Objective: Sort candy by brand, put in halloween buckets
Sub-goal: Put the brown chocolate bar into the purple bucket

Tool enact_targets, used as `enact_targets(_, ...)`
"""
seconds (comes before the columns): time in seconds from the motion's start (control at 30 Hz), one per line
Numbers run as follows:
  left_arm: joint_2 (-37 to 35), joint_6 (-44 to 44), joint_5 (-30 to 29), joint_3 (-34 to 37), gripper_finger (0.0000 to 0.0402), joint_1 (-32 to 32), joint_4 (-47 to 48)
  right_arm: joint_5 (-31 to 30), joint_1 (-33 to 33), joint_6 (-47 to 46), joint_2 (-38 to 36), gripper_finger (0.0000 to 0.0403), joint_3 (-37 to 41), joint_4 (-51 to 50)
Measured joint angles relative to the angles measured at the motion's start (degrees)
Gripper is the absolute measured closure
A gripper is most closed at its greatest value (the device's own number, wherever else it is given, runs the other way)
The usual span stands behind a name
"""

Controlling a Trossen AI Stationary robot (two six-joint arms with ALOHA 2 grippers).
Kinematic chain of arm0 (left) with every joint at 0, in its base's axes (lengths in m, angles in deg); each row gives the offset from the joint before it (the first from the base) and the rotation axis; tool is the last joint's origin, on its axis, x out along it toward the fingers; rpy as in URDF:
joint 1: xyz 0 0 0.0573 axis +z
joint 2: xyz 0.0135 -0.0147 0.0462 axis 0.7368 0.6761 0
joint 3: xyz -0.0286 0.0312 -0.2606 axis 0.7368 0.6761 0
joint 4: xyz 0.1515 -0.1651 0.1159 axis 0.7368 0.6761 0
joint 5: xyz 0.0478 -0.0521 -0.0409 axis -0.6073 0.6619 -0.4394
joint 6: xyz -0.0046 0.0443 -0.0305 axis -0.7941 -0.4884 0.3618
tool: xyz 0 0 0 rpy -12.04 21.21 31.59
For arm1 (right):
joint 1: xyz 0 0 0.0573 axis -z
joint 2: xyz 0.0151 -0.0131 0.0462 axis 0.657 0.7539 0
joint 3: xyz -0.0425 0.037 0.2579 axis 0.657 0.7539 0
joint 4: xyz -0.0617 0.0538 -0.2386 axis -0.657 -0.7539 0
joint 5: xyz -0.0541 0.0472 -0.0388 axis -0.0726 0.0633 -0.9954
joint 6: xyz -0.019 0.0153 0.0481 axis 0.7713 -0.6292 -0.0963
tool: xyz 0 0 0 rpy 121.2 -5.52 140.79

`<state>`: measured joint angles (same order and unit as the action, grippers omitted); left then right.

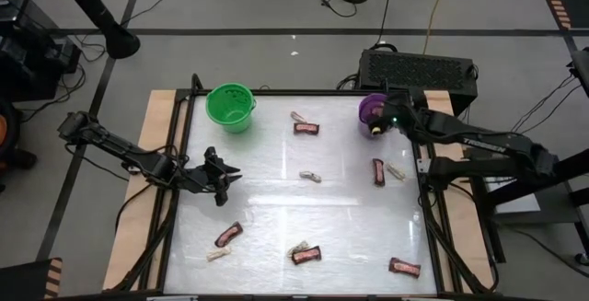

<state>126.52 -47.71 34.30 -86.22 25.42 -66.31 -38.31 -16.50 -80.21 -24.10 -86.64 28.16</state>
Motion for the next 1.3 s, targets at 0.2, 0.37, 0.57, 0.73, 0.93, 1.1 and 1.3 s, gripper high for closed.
enact_targets(0.2,0.0,0.1,0.0,0.0,0.0304,0.0,0.1,0.0,0.2,-0.2,1.2,0.0402,0.0,0.7)
enact_targets(0.37,0.0,0.1,0.0,0.0,0.0304,0.0,0.0,0.0,0.2,-0.7,1.2,0.0380,0.0,0.7)
enact_targets(0.57,0.0,0.1,0.0,0.0,0.0304,0.0,0.1,2.1,-0.1,-1.8,1.2,0.0334,0.0,2.9)
enact_targets(0.73,0.0,0.1,0.0,0.0,0.0304,0.0,0.1,20.6,-4.0,0.8,2.6,0.0307,0.0,18.6)
enact_targets(0.93,0.0,0.1,0.0,0.0,0.0304,0.0,0.1,30.1,-14.2,4.2,9.9,0.0301,0.0,37.7)
enact_targets(1.1,0.0,0.4,0.0,0.0,0.0304,0.0,0.3,29.9,-20.8,7.1,18.5,0.0301,0.0,45.4)
enact_targets(1.3,0.0,0.4,0.0,0.0,0.0304,0.0,0.0,21.8,-19.5,4.4,29.9,0.0301,-1.3,50.3)
